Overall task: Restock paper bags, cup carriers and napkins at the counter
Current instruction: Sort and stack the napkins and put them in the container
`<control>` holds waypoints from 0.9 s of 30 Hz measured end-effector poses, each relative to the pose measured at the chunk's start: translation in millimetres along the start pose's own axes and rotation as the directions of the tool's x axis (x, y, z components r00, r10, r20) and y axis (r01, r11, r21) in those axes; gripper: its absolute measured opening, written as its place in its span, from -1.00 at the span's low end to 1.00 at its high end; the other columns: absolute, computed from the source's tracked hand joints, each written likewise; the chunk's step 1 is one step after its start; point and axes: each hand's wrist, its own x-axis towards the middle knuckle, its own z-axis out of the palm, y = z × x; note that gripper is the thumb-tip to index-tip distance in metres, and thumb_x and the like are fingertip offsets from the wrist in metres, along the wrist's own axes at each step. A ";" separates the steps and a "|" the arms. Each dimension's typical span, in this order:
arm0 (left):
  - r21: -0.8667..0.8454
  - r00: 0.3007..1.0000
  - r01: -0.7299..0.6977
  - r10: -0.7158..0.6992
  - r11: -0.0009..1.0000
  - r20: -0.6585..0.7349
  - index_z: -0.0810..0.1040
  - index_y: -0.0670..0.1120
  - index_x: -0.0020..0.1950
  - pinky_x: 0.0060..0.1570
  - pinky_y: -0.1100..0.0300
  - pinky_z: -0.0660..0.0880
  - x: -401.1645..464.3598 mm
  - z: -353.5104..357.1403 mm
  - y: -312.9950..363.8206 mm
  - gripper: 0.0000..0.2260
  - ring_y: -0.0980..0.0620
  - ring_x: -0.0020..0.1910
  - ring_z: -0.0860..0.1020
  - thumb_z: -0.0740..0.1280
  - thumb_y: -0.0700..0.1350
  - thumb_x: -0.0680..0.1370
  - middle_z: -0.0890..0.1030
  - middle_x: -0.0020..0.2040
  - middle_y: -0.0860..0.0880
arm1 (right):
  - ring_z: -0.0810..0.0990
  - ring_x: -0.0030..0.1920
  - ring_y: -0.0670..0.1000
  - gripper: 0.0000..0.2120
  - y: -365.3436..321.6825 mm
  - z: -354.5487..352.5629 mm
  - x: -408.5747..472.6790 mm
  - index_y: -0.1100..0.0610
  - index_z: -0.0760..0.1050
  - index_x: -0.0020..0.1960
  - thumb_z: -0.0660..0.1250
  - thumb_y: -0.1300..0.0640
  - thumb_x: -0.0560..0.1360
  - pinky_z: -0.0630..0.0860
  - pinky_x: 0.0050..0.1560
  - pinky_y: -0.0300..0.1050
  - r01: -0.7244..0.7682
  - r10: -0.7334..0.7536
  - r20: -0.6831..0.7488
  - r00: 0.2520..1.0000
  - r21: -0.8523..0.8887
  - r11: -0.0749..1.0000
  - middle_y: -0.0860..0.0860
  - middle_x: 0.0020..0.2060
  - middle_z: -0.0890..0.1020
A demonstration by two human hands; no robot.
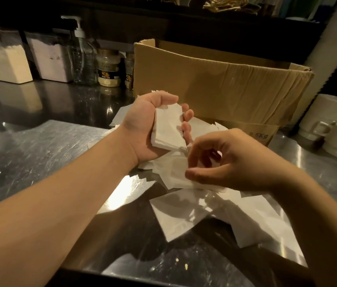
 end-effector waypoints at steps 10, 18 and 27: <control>0.078 0.999 0.050 -0.051 0.996 0.004 0.45 -0.10 0.32 -0.12 0.15 0.45 0.6 2.1 -4.7 -0.56 0.01 -0.23 0.49 0.32 -0.03 0.46 0.56 -0.02 -0.11 | 0.37 0.04 -0.19 -0.42 -0.7 7.1 -1.3 -0.36 0.37 0.25 0.56 -0.25 0.33 0.42 0.00 -0.27 -0.054 0.198 0.395 0.897 -0.345 0.937 -0.33 0.05 0.39; 0.119 0.998 0.063 -0.059 0.991 -0.035 0.48 -0.10 0.30 -0.12 0.14 0.46 0.8 3.2 -6.6 -0.57 0.01 -0.24 0.50 0.32 -0.03 0.45 0.58 -0.03 -0.11 | 0.41 0.10 -0.19 -0.61 0.8 5.8 -4.1 -0.28 0.44 0.24 0.48 -0.10 0.47 0.49 0.16 -0.21 -0.018 0.152 0.386 0.910 -0.328 0.944 -0.28 0.10 0.43; 0.115 0.996 0.063 -0.056 0.991 -0.066 0.49 -0.10 0.30 -0.15 0.14 0.50 0.6 4.6 -6.3 -0.59 0.00 -0.24 0.52 0.31 -0.03 0.47 0.60 -0.05 -0.11 | 0.54 0.07 -0.20 -0.81 6.1 -0.4 -2.6 -0.16 0.60 0.16 0.41 0.06 0.58 0.53 0.12 -0.27 -0.067 0.132 0.361 0.923 -0.187 0.980 -0.26 0.07 0.59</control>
